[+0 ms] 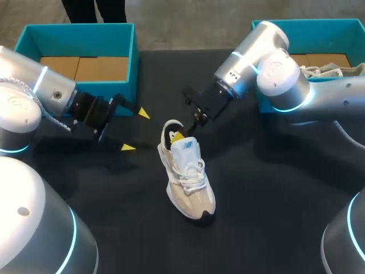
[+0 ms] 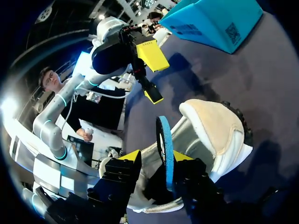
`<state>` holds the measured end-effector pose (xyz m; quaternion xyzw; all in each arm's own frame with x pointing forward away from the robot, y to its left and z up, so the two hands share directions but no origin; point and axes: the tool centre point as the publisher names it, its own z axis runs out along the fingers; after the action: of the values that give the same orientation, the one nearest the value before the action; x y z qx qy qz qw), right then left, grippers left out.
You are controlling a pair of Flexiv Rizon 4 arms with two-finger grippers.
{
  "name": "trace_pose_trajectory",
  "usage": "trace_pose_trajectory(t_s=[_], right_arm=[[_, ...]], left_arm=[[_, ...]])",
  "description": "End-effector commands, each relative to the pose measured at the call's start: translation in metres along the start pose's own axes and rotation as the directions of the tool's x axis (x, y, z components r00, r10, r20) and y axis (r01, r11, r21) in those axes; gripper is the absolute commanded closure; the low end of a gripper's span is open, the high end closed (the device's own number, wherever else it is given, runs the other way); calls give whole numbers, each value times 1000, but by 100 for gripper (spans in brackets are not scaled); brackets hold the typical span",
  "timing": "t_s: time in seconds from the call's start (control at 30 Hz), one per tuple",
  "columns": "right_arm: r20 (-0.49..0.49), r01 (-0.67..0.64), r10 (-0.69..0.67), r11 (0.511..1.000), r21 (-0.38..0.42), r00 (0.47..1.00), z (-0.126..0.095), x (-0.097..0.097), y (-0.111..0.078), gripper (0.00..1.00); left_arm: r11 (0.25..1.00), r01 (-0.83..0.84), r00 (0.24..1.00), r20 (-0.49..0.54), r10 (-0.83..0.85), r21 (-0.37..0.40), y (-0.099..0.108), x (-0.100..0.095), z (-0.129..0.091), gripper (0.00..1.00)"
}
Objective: Take the shoe out of the shoebox, open the shoe tongue, remove and reinsert the insole, then place the shoe into the shoebox
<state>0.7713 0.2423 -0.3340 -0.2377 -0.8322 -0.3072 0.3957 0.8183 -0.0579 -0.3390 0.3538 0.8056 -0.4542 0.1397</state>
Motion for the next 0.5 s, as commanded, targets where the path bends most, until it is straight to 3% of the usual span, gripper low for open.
trace_pose_trajectory(t_s=[0.03, 0.3, 0.37, 0.43, 0.5], right_arm=[[17, 3, -3, 1000, 2, 1000, -5, 2, 3, 60], [31, 8, -8, 1000, 1, 999, -13, -6, 7, 65], [32, 9, -9, 1000, -2, 999, -12, -9, 8, 76], [24, 9, -9, 1000, 4, 1000, -9, -11, 11, 100], [13, 7, -7, 1000, 11, 1000, -3, -14, 12, 100]], left_arm=[[1000, 1, 1000, 0, -1, 0, 1, 0, 1, 0], [1000, 7, 1000, 2, -7, -4, 1, 1, 0, 0], [1000, 8, 1000, 2, -8, -4, 1, 2, 0, 0], [1000, 8, 1000, 4, -8, -5, 2, 3, 0, 0], [1000, 7, 1000, 6, -7, -5, 1, 4, -1, 0]])
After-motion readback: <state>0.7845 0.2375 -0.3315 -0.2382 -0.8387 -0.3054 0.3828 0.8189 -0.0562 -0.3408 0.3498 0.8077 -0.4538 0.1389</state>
